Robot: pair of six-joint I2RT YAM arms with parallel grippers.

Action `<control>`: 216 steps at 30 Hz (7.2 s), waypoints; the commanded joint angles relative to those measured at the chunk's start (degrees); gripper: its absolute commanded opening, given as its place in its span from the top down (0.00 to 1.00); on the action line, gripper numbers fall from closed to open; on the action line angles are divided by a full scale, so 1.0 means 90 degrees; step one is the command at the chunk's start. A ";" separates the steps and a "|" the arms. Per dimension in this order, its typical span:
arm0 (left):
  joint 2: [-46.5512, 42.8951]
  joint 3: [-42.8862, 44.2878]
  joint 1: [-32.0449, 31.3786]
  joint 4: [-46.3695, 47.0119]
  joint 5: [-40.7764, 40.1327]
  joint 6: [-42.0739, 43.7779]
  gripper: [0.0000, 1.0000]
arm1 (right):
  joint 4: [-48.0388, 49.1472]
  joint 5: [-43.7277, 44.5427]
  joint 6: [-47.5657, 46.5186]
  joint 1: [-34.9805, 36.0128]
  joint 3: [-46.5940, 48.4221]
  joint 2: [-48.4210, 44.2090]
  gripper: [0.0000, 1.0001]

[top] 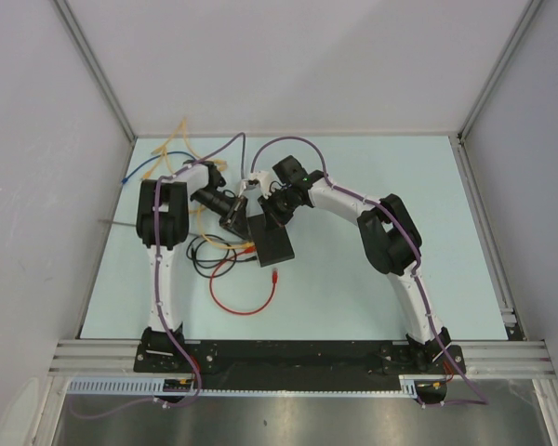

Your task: Pull the plug from the switch port

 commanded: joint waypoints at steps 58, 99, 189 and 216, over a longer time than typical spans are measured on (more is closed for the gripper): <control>-0.3398 0.1866 0.0050 0.3319 -0.5508 -0.5275 0.31 | 0.0320 0.0706 -0.0069 -0.0013 -0.0401 -0.0298 0.99; -0.2191 -0.0521 0.1301 0.2470 -0.5684 -0.8519 0.32 | 0.0183 0.1282 -0.0226 0.0085 -0.0606 -0.0337 0.97; -0.3715 -0.2456 0.0285 0.5751 -0.1162 -0.5608 0.45 | -0.0001 -0.0104 -0.0410 -0.0120 -0.1251 -0.1694 1.00; -0.3628 -0.2034 -0.0037 0.3916 -0.1544 -0.3051 0.49 | 0.0174 -0.0446 0.0370 -0.0423 -0.0518 -0.1148 1.00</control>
